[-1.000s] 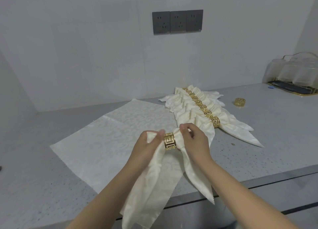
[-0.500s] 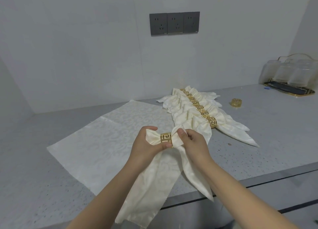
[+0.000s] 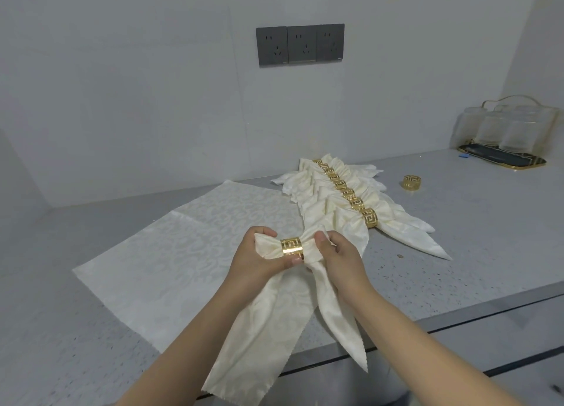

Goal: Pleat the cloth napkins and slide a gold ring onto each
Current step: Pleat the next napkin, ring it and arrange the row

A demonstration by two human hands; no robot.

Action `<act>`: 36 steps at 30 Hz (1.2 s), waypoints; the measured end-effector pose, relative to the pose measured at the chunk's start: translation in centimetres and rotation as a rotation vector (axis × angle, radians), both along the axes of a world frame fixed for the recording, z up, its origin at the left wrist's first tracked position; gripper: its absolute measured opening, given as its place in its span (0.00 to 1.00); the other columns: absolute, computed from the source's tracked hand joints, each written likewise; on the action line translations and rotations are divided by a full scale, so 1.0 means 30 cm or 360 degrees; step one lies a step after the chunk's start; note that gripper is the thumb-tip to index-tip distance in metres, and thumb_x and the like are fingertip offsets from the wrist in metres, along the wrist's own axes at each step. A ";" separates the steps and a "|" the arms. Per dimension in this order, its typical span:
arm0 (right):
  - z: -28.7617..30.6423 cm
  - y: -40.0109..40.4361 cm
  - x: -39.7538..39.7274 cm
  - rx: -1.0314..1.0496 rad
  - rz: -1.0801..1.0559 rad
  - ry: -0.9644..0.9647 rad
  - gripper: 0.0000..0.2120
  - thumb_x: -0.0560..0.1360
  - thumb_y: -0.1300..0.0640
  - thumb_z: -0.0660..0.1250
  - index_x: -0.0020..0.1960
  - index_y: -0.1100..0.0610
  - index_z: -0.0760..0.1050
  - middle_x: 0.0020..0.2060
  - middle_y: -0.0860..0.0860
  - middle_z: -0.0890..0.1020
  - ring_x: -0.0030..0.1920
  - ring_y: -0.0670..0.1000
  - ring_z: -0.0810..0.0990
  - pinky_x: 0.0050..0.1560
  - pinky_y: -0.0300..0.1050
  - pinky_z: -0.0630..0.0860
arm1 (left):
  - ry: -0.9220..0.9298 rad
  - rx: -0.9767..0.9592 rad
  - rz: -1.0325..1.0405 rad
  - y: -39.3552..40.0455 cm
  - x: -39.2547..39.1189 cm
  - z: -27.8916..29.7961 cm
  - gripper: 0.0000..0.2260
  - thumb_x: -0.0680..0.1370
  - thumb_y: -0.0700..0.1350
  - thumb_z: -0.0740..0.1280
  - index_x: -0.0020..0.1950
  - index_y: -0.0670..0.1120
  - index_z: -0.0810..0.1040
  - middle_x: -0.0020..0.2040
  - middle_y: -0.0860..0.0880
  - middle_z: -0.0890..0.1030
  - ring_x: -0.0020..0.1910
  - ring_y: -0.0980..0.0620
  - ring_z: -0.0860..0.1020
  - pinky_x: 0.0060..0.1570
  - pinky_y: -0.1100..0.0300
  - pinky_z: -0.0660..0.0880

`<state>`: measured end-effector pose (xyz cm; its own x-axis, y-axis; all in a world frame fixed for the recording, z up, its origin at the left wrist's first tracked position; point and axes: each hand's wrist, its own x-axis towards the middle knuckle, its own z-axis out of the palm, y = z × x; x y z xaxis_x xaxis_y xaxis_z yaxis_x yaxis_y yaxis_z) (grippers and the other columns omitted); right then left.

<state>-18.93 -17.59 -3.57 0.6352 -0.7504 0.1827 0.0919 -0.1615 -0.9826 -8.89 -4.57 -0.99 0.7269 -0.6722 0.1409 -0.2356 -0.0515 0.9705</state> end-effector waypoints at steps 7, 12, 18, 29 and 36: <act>-0.004 -0.026 -0.025 0.0081 -0.0010 0.0048 0.17 0.78 0.47 0.63 0.43 0.60 0.79 0.38 0.58 0.83 0.40 0.58 0.82 0.45 0.50 0.77 | 0.0081 0.0076 -0.0105 -0.007 -0.002 0.004 0.24 0.67 0.45 0.78 0.59 0.52 0.72 0.52 0.50 0.80 0.45 0.58 0.79 0.38 0.69 0.74; 0.054 -0.110 -0.105 -0.0064 -0.0223 0.0082 0.20 0.77 0.46 0.64 0.39 0.63 0.77 0.34 0.59 0.80 0.36 0.57 0.78 0.40 0.50 0.74 | 0.0150 0.0246 -0.0185 -0.099 -0.028 0.020 0.16 0.76 0.59 0.65 0.61 0.55 0.73 0.56 0.52 0.79 0.51 0.55 0.79 0.50 0.60 0.75; 0.058 -0.289 -0.170 -0.0274 -0.0373 0.0292 0.23 0.78 0.47 0.63 0.36 0.67 0.74 0.30 0.56 0.75 0.34 0.49 0.71 0.37 0.44 0.64 | 0.0075 0.0227 -0.0032 -0.260 -0.048 0.004 0.09 0.77 0.48 0.68 0.54 0.47 0.76 0.48 0.49 0.80 0.43 0.52 0.78 0.40 0.61 0.71; 0.030 -0.591 -0.204 -0.0403 -0.0677 0.0598 0.10 0.74 0.48 0.69 0.44 0.56 0.76 0.37 0.49 0.79 0.39 0.50 0.76 0.37 0.43 0.68 | -0.0050 0.0250 0.0189 -0.562 -0.132 -0.038 0.08 0.73 0.46 0.73 0.48 0.47 0.77 0.37 0.56 0.77 0.38 0.58 0.75 0.36 0.69 0.68; -0.030 -0.635 -0.164 -0.0444 -0.0618 0.0777 0.10 0.76 0.49 0.66 0.49 0.56 0.78 0.40 0.48 0.79 0.43 0.50 0.76 0.42 0.42 0.67 | -0.0118 0.0320 0.0294 -0.621 -0.112 -0.107 0.09 0.73 0.46 0.73 0.49 0.44 0.78 0.42 0.51 0.79 0.40 0.56 0.76 0.38 0.67 0.67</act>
<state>-23.87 -36.62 -4.48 0.3880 -0.9071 0.1634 -0.4669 -0.3463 -0.8137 -12.26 -23.20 -4.21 0.8324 -0.5490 0.0755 -0.2743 -0.2898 0.9169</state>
